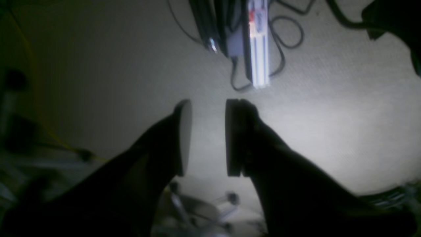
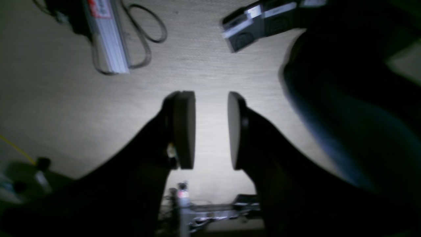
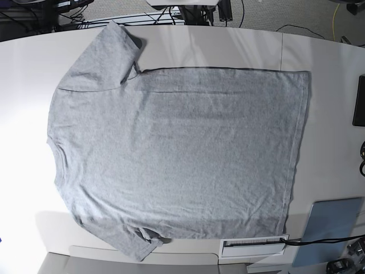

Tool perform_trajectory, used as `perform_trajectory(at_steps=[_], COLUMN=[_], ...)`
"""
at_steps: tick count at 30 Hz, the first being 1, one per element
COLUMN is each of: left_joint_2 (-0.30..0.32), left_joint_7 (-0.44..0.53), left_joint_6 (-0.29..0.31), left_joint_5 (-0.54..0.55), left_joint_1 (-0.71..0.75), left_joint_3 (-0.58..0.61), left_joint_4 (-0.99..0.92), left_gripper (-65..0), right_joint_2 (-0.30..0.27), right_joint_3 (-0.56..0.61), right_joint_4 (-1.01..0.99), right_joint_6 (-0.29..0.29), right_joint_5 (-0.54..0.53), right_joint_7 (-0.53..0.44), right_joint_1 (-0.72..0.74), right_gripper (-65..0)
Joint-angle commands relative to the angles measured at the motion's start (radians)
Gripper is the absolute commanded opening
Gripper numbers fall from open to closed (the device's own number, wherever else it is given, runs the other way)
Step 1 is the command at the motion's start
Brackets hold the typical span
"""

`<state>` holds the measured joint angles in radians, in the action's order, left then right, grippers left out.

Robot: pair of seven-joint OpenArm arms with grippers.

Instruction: Fold the T-shirt properly

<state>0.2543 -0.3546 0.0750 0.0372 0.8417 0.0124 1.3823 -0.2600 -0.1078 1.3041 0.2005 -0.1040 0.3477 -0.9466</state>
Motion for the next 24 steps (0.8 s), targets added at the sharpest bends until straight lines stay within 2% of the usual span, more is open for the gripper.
perform_trajectory(at_steps=[1, 3, 6, 9, 12, 15, 17, 20, 22, 24], left_joint_2=[0.032, 0.087, 0.165, 0.227, 0.277, 0.312, 0.33, 0.356, 0.376, 0.396], left_joint_7=[0.006, 0.002, 0.002, 0.002, -0.006, -0.004, -0.005, -0.005, -0.004, -0.001], left_joint_6=[-0.004, -0.034, -0.083, -0.083, -0.078, -0.071, -0.015, 0.056, 0.057, 0.058], left_joint_5=[-0.002, -0.019, -0.142, -0.298, -0.418, -0.517, -0.571, -0.579, -0.579, -0.579], left_joint_1=[0.051, 0.121, 0.211, 0.26, 0.244, 0.183, 0.124, 0.048, 0.003, -0.04], left_joint_3=[-0.002, -0.002, -0.002, -0.002, -0.002, -0.002, -0.002, -0.002, -0.002, -0.002], left_joint_4=[0.081, 0.227, 0.437, 0.608, 0.715, 0.748, 0.742, 0.719, 0.687, 0.641], left_gripper=[-45.7, -45.7, -45.7, -45.7, -45.6, -45.6, -45.6, -40.8, -35.9, -34.3], right_joint_2=[-0.032, -0.072, -0.12, -0.14, -0.138, -0.139, -0.139, -0.139, -0.139, -0.139], right_joint_3=[-0.005, -0.005, -0.01, -0.047, -0.113, -0.177, -0.218, -0.271, -0.299, -0.312], right_joint_4=[0.071, 0.208, 0.406, 0.586, 0.74, 0.872, 0.946, 1.018, 1.04, 1.042], right_joint_6=[0.002, 0.001, 0.0, 0.0, 0.0, 0.0, 0.0, 0.0, 0.0, 0.0], right_joint_5=[-0.01, -0.013, -0.012, -0.008, 0.018, 0.087, 0.147, 0.206, 0.209, 0.209], right_joint_7=[0.004, 0.039, 0.066, 0.083, 0.116, 0.167, 0.177, 0.174, 0.172, 0.171], right_joint_1=[-0.052, -0.132, -0.243, -0.322, -0.351, -0.349, -0.349, -0.349, -0.347, -0.347], right_gripper=[-47.8, -47.8, -47.8, -47.8, -47.8, -47.8, -47.8, -47.8, -47.8, -47.8])
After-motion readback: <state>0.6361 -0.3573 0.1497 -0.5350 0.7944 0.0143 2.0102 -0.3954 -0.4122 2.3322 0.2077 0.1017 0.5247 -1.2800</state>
